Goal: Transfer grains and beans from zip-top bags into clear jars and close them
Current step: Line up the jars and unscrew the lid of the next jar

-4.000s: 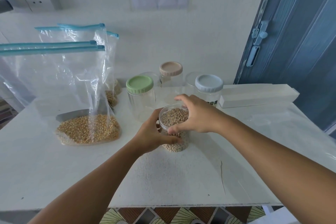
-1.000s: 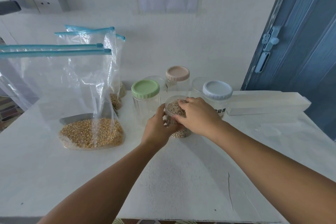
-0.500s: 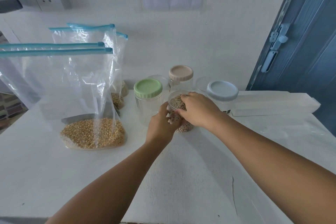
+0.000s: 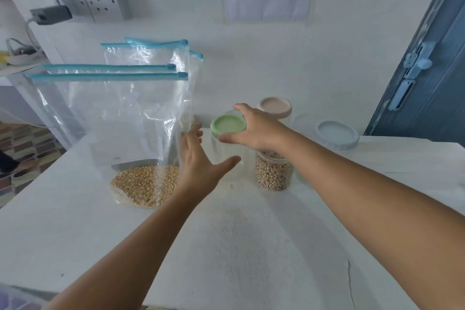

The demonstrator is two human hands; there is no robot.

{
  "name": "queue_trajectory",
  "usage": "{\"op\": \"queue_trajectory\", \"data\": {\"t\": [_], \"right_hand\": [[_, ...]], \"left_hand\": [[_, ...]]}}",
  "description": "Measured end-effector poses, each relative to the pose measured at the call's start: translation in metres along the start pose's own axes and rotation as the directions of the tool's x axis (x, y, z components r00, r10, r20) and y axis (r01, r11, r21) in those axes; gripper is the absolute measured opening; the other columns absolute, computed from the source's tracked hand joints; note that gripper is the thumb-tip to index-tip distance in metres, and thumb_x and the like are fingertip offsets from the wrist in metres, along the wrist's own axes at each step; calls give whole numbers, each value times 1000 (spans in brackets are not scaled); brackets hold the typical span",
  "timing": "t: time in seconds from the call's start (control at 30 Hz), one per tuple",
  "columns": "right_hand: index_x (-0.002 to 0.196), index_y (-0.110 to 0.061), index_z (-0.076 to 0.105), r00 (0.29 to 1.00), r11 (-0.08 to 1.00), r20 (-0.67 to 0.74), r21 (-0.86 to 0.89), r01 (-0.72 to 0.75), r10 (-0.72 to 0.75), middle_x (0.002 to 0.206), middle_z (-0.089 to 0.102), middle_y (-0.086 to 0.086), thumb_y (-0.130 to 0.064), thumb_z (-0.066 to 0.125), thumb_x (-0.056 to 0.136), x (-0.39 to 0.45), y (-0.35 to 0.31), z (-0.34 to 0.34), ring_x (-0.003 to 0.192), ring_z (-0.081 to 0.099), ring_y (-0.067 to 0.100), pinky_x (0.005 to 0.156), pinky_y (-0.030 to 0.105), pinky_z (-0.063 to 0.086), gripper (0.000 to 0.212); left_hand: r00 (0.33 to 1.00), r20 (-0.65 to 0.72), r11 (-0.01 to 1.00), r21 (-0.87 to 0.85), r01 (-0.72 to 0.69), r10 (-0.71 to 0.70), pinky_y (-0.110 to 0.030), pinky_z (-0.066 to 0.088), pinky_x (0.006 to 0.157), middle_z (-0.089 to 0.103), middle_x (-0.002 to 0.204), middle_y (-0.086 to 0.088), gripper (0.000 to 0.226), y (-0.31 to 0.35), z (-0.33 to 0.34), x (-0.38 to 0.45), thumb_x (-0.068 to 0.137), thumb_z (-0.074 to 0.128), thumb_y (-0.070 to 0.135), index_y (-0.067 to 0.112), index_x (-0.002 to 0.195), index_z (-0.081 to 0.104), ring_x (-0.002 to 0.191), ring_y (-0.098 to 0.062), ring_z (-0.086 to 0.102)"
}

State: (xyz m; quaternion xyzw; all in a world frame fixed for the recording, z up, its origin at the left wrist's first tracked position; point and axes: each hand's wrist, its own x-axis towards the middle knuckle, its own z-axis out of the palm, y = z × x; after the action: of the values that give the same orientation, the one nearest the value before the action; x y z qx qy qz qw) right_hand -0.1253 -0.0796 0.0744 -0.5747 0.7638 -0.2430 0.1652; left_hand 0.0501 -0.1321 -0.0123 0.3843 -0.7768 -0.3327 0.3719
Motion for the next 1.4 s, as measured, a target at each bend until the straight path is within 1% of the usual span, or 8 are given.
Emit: {"op": "queue_trajectory", "data": {"t": [0.13, 0.27, 0.37, 0.5, 0.63, 0.97, 1.2, 1.4], "right_hand": [[161, -28, 22, 1000, 999, -6, 31, -10, 10, 155, 48, 6, -62, 85, 75, 4, 2, 2, 134, 52, 25, 101, 34, 45, 112], [161, -31, 21, 997, 995, 68, 97, 14, -20, 158, 43, -1, -52, 89, 74, -2, 10, -4, 140, 47, 20, 109, 32, 40, 113], [161, -32, 25, 981, 988, 178, 144, 47, -73, 162, 39, -7, -46, 90, 76, -9, 16, -9, 141, 45, 12, 112, 28, 36, 108], [161, -32, 29, 970, 995, 226, 59, 81, -92, 162, 39, -11, -52, 84, 81, -14, 11, -14, 142, 44, 9, 112, 26, 36, 99], [153, -28, 44, 991, 988, 118, -130, 79, -64, 148, 50, -8, -81, 76, 66, -13, -1, -9, 130, 50, 14, 109, 39, 45, 107], [136, -31, 58, 990, 986, 126, -147, 76, -58, 122, 58, -19, -73, 86, 62, -11, -1, -14, 109, 59, 6, 84, 24, 43, 90], [143, -36, 54, 982, 990, 182, -123, 73, -50, 133, 55, -25, -62, 90, 66, -12, 3, -21, 122, 53, 2, 99, 25, 42, 89], [158, -40, 35, 960, 964, 276, -241, 112, -43, 158, 36, -14, -74, 75, 68, -8, 6, -24, 147, 32, 13, 121, 44, 33, 105]], "left_hand": [[986, 162, 997, -53, 60, -50, -52, 33, 124, 21, 170, 3, 141, -1, -4, 22, 59, 93, 68, 37, 164, 4, 155, -18, 27], [963, 262, 990, -106, 92, -61, -50, 40, 121, 39, 162, 5, 150, -5, -6, 36, 46, 97, 70, 35, 164, 11, 147, -16, 41], [948, 317, 986, -160, 36, 17, -36, 52, 109, 59, 138, 10, 131, -5, -6, 37, 51, 104, 49, 21, 156, 32, 127, -6, 59], [931, 356, 985, -170, -24, 84, -49, 56, 103, 70, 127, 3, 92, -10, 1, 36, 61, 103, 46, 25, 139, 57, 118, -16, 68], [939, 340, 987, -164, 1, 55, -49, 58, 99, 71, 124, 5, 98, -17, 7, 32, 57, 101, 57, 27, 138, 56, 115, -14, 70], [937, 344, 975, -220, 13, 65, -32, 55, 97, 69, 121, 17, 98, -13, 8, 26, 53, 102, 53, 36, 136, 53, 112, -1, 66], [897, 434, 971, -238, 31, 78, -26, 53, 95, 70, 119, 19, 92, -16, 5, 37, 57, 104, 38, 36, 135, 53, 110, 1, 67], [884, 457, 970, -243, 20, 96, -46, 55, 106, 70, 125, 7, 97, -16, 9, 42, 57, 103, 40, 28, 139, 52, 119, -13, 67]]}}
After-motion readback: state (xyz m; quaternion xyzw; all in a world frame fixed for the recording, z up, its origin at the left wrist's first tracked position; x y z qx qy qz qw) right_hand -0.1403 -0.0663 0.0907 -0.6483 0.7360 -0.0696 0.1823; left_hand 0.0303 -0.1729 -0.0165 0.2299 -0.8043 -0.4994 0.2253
